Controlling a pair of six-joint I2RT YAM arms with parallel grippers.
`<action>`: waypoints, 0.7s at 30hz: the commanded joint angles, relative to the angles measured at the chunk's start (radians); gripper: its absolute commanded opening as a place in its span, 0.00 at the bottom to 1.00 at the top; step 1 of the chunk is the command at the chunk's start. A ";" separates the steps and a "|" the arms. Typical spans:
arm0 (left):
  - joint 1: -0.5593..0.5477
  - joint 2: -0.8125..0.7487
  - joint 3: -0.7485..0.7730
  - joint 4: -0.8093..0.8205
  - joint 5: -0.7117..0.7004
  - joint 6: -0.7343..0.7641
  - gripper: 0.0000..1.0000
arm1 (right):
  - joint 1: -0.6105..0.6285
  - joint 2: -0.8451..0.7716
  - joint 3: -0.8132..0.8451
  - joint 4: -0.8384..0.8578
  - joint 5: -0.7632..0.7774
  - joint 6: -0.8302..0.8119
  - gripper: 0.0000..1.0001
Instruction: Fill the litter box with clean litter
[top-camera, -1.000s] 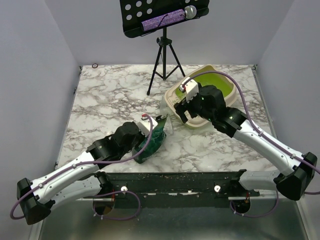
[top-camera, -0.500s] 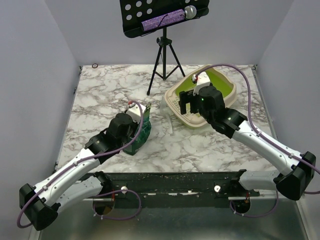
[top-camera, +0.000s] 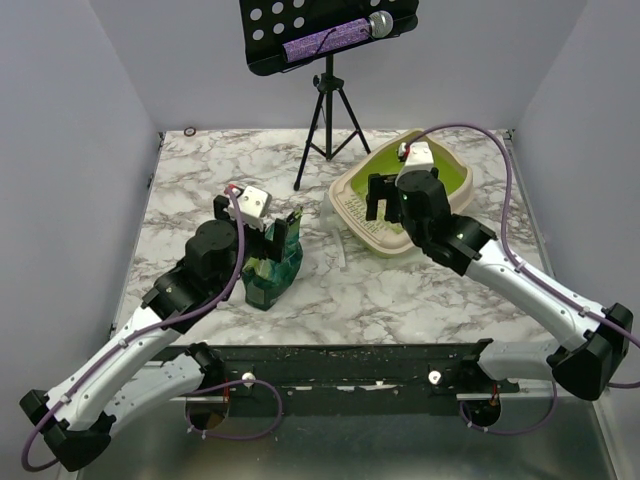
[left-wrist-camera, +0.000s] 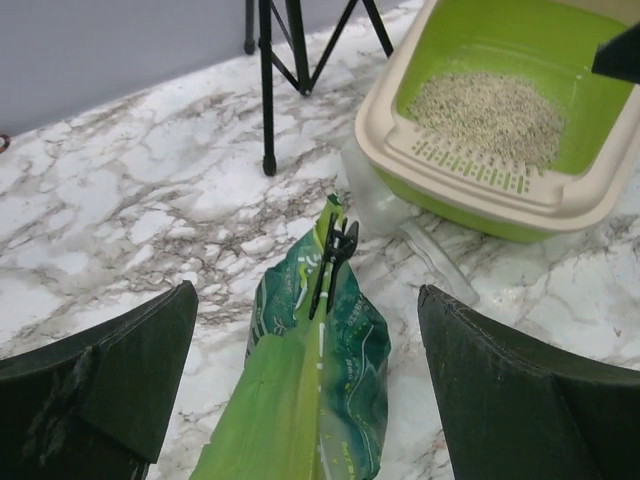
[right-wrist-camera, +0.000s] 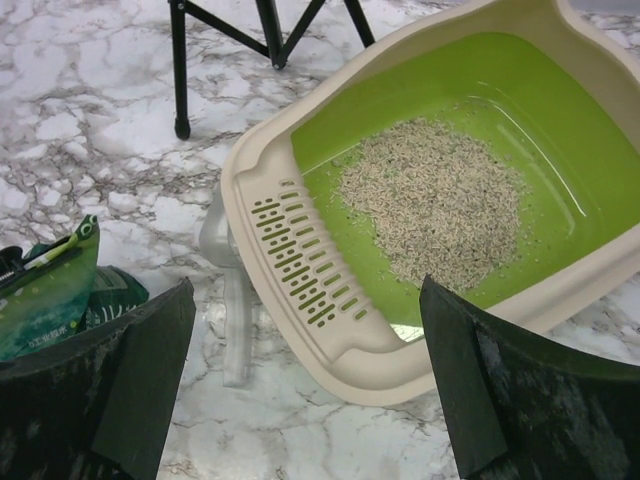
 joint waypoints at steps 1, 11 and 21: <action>0.001 -0.006 0.061 -0.023 -0.115 -0.006 0.99 | 0.007 -0.038 0.014 -0.040 0.108 0.043 1.00; 0.000 -0.006 0.026 0.046 -0.134 -0.008 0.99 | 0.007 -0.117 -0.055 -0.008 0.133 0.042 1.00; 0.001 -0.078 -0.109 0.160 -0.184 0.030 0.99 | 0.007 -0.118 -0.052 -0.006 0.244 0.005 1.00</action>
